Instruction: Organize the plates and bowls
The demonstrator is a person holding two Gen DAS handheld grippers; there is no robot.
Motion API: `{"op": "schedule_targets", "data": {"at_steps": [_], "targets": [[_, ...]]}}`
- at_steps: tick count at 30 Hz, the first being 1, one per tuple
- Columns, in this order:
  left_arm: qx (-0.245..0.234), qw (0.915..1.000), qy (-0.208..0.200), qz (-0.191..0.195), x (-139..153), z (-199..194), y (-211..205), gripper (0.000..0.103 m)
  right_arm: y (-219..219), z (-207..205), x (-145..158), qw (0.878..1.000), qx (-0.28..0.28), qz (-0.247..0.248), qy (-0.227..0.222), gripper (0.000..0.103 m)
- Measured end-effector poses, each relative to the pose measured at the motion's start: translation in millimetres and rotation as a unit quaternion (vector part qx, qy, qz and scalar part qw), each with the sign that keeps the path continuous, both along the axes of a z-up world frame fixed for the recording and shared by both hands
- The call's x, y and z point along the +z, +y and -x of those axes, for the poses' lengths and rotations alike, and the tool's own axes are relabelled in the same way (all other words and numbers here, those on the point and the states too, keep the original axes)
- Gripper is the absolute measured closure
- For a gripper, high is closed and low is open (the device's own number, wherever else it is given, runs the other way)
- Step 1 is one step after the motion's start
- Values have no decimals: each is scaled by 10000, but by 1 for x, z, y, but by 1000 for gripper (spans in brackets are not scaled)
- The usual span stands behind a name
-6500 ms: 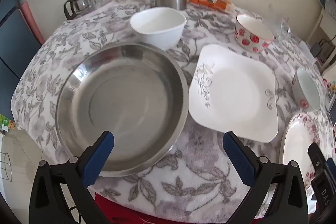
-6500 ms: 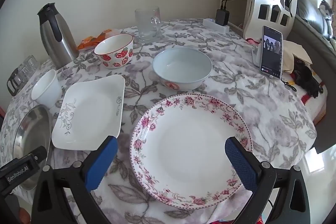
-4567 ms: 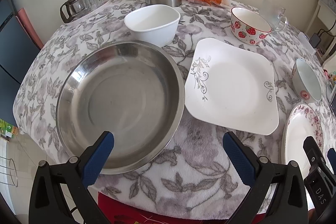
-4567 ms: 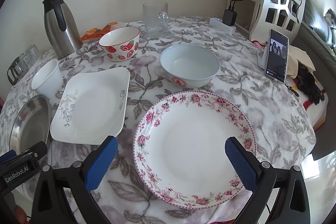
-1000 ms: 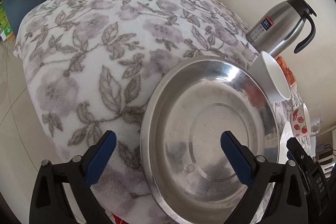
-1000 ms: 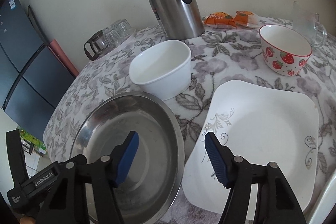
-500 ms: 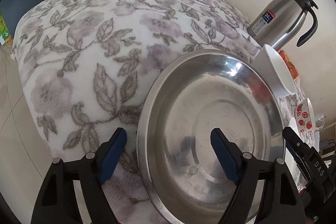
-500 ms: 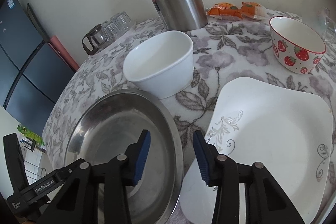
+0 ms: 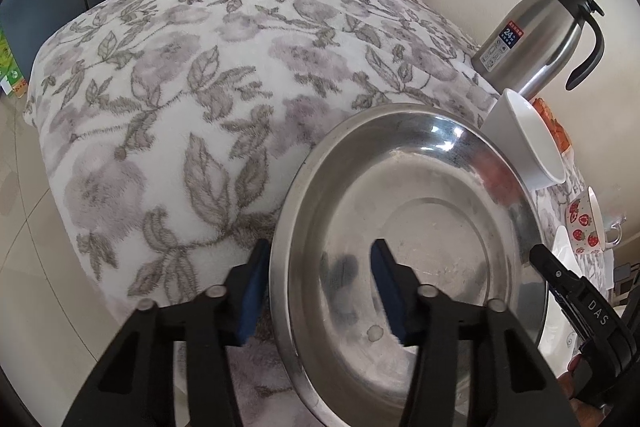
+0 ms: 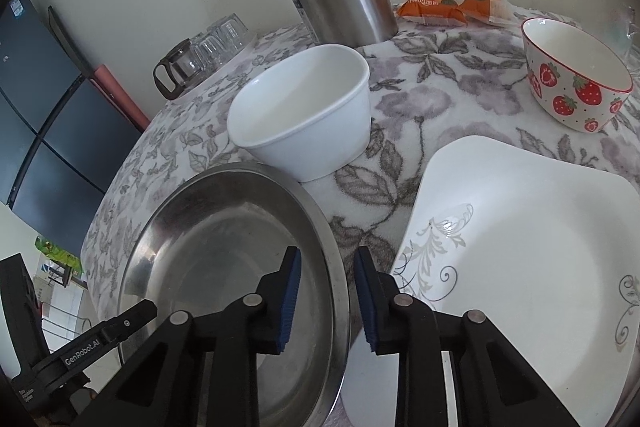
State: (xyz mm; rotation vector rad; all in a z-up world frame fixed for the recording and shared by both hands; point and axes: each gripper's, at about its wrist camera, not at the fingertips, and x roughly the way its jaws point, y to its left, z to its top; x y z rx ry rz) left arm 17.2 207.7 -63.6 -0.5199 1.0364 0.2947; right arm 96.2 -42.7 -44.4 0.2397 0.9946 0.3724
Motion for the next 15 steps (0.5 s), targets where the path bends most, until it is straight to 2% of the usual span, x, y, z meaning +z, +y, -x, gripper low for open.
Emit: {"op": "schedule_targets", "data": {"at_steps": [6, 15], "targets": [[56, 10000, -28, 6, 1, 5, 4, 68, 1, 2, 0, 10000, 47, 28, 54, 78], [189, 9996, -169, -99, 15, 15, 8, 69, 3, 16, 8, 9997, 206, 3, 104, 78]]}}
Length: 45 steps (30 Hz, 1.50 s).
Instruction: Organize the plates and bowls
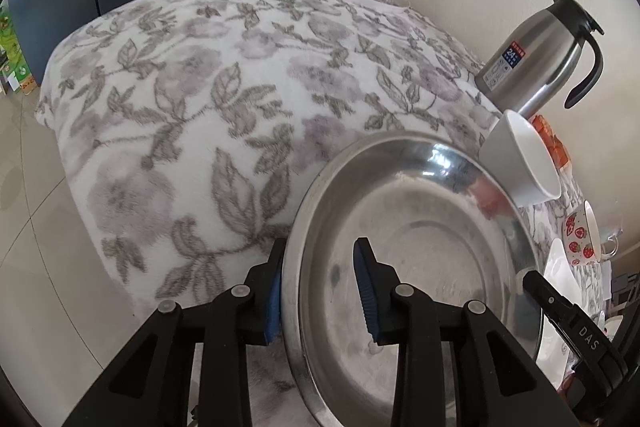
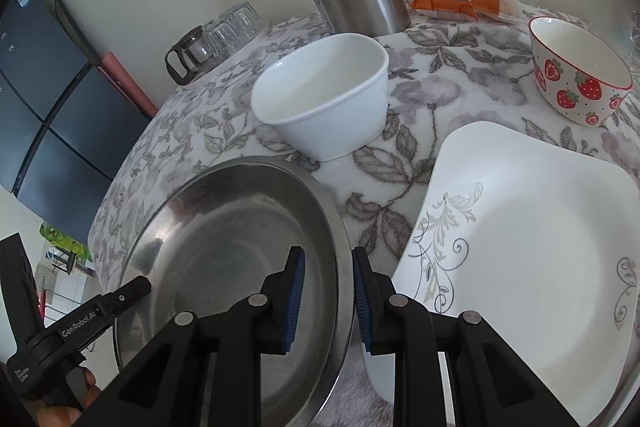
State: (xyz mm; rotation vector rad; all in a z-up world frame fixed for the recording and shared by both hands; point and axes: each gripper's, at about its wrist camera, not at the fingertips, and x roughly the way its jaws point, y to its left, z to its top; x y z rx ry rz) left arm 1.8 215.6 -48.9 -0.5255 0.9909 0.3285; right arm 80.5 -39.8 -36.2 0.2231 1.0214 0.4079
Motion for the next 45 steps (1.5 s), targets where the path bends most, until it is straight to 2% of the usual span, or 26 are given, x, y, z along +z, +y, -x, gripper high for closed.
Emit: {"op": "schedule_targets", "data": {"at_steps": [12, 21, 33, 40, 45], "targets": [[-15, 9999, -145, -43, 19, 17, 0, 69, -5, 24, 23, 9999, 40, -43, -150, 78], [-78, 9992, -364, -146, 47, 29, -7, 69, -18, 43, 50, 9990, -77, -199, -390, 78], [-635, 9941, -776, -403, 106, 24, -52, 69, -71, 70, 90, 9920, -719, -569, -866, 78], [-1072, 9875, -994, -591, 138, 13, -95, 69, -115, 82, 106, 9842, -1170, -732, -1114, 78], [-1392, 9818, -1091, -698, 152, 0, -128, 69, -147, 87, 116, 9779, -1439, -666, -1364, 78]]}}
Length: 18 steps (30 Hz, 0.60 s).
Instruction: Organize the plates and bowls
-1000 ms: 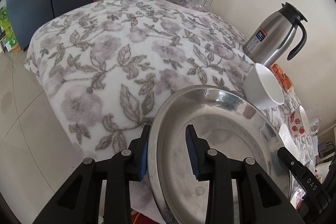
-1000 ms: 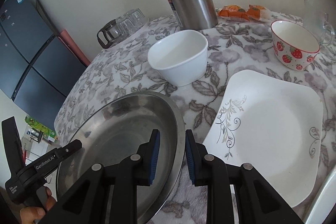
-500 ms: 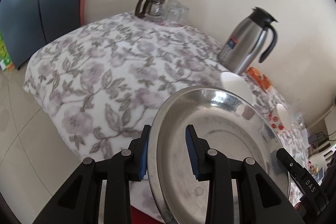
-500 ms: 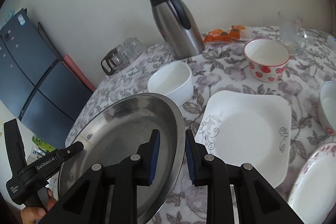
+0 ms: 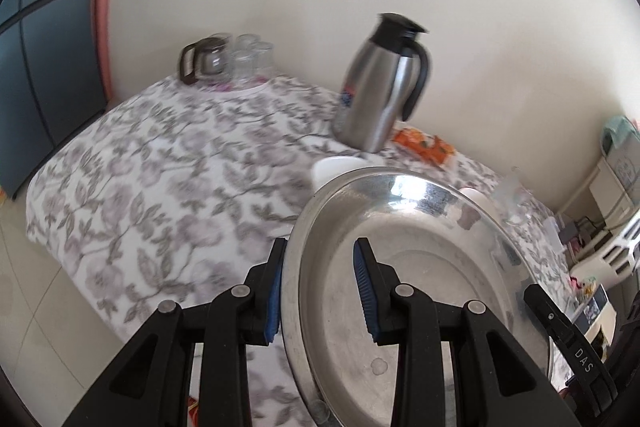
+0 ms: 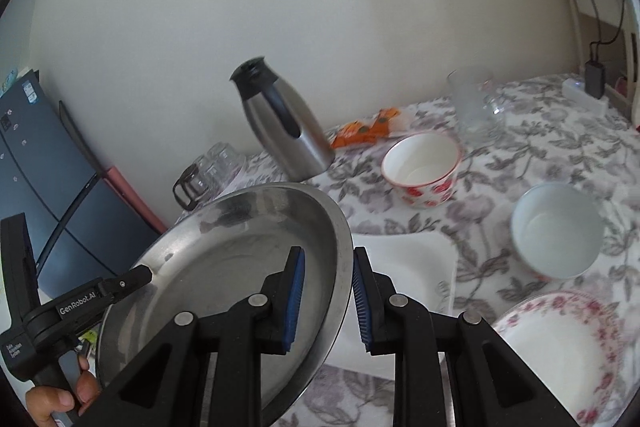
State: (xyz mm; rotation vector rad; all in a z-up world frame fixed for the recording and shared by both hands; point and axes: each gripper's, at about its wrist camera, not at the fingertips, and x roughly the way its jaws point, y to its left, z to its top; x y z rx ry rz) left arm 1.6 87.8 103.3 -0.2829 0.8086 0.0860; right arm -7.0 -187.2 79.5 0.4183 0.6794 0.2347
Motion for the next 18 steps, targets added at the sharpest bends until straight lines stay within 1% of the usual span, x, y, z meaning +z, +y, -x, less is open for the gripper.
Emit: {"op": "schedule_targets", "data": {"at_steps": [2, 7, 10, 14, 18], "targets": [[-180, 9998, -17, -29, 3, -7, -16, 69, -14, 1, 0, 9999, -147, -27, -23, 78], [-455, 9990, 32, -9, 3, -21, -49, 69, -49, 4, -2, 9985, -512, -170, -60, 78], [-601, 9982, 54, 64, 0, -29, -67, 69, -67, 6, -4, 9971, -727, -225, -46, 78], [-760, 9970, 119, 110, -7, -39, -88, 69, -84, 6, -7, 9952, -971, -122, 13, 78], [-854, 9960, 241, 130, -16, -52, -105, 69, -99, 5, -11, 9933, -1132, -217, 42, 78]]}}
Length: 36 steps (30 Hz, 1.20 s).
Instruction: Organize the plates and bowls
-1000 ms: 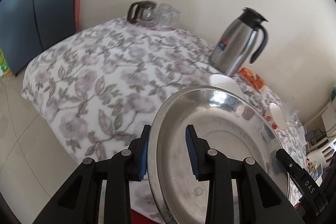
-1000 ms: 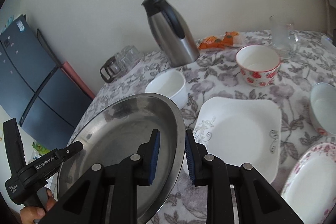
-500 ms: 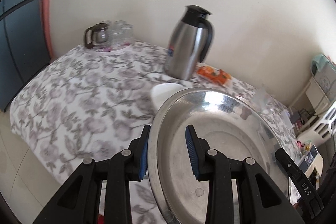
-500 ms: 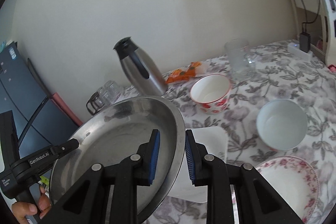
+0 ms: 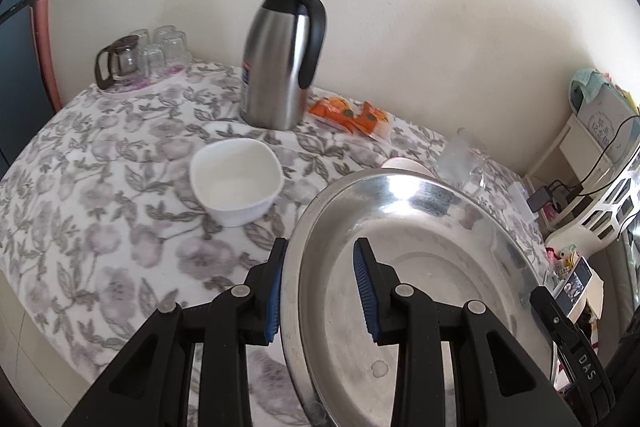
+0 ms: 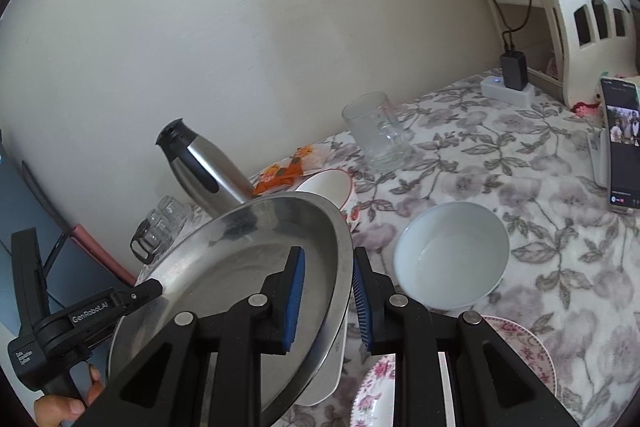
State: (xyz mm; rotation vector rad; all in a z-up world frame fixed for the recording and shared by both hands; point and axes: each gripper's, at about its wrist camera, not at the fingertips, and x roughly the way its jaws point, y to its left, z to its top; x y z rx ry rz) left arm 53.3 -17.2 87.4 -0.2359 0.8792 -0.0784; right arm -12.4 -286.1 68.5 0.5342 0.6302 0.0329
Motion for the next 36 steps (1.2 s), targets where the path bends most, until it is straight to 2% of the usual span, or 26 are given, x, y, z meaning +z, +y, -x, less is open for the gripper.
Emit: {"op": "schedule_targets", "data": {"at_steps": [12, 17, 25, 36], "targets": [[-160, 9991, 357, 178, -37, -26, -21, 69, -15, -11, -22, 9991, -220, 141, 319, 78], [-83, 9977, 601, 315, -53, -31, -11, 69, -6, -17, -31, 9985, -104, 259, 466, 78], [161, 9970, 646, 389, -63, -31, 11, 69, 20, -27, -40, 9961, 185, 562, 647, 78], [328, 9954, 763, 485, -76, -35, 27, 69, 33, -37, -54, 9931, 313, 678, 904, 78]]}}
